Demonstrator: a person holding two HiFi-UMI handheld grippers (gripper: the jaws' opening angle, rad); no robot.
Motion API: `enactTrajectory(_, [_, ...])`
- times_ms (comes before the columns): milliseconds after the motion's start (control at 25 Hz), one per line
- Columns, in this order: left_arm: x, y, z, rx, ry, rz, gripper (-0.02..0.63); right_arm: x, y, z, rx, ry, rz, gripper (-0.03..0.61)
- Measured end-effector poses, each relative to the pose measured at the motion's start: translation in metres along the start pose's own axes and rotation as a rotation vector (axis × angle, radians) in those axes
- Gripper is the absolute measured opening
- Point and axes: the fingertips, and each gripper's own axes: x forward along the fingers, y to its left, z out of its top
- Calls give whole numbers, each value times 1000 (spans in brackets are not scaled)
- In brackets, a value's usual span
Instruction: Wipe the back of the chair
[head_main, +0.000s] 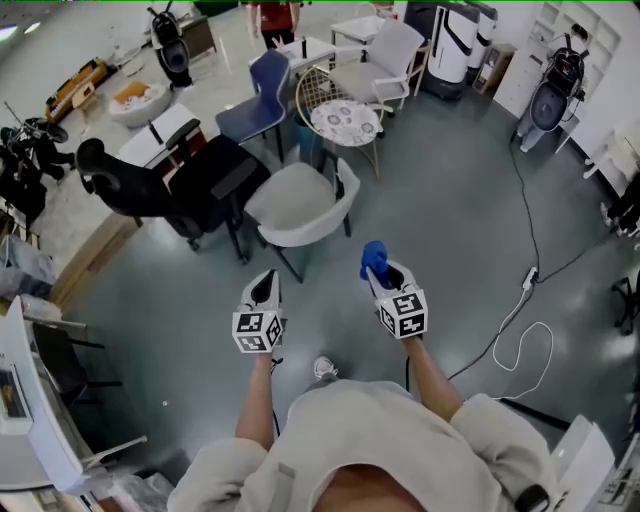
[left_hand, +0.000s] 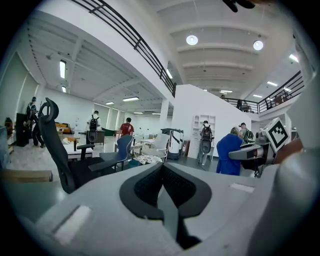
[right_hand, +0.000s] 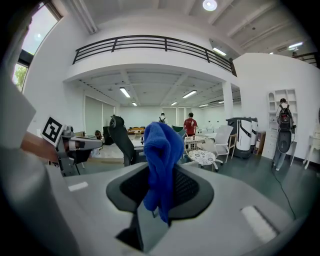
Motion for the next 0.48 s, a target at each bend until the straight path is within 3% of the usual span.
enactTrajectory(480, [56,61,-3,-17,21,-38,2,68,3,2,3,53,-19,109])
